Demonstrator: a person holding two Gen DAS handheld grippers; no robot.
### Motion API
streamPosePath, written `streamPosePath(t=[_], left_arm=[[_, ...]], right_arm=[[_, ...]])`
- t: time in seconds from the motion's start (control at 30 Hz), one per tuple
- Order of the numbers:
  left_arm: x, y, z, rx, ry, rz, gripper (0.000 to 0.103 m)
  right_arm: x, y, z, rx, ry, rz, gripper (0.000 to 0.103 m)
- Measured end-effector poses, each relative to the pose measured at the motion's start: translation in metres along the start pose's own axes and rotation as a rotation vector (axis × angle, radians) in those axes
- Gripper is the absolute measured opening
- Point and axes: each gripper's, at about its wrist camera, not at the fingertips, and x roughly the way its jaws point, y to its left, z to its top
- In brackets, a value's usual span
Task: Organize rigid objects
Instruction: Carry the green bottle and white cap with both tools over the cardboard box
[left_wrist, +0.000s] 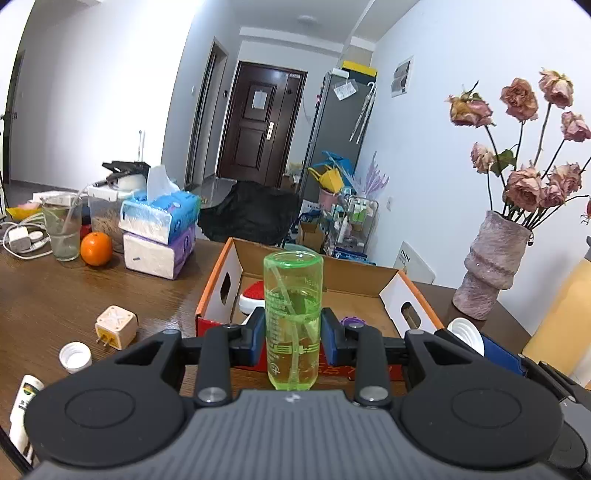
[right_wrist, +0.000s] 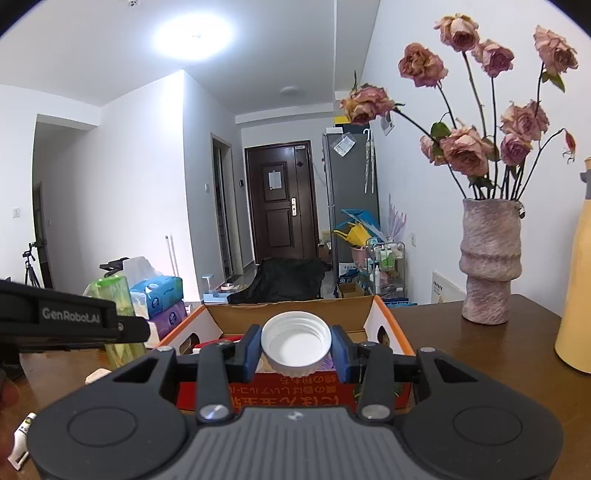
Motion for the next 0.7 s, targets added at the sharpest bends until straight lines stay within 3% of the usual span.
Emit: streamPosePath(t=[0.7], left_arm=[[0.045,0.002,0.021,-0.027,0.01,0.005,0.032]], right_arm=[[0.046,-0.008,0.009,-0.013,0.027,0.007,0.039]])
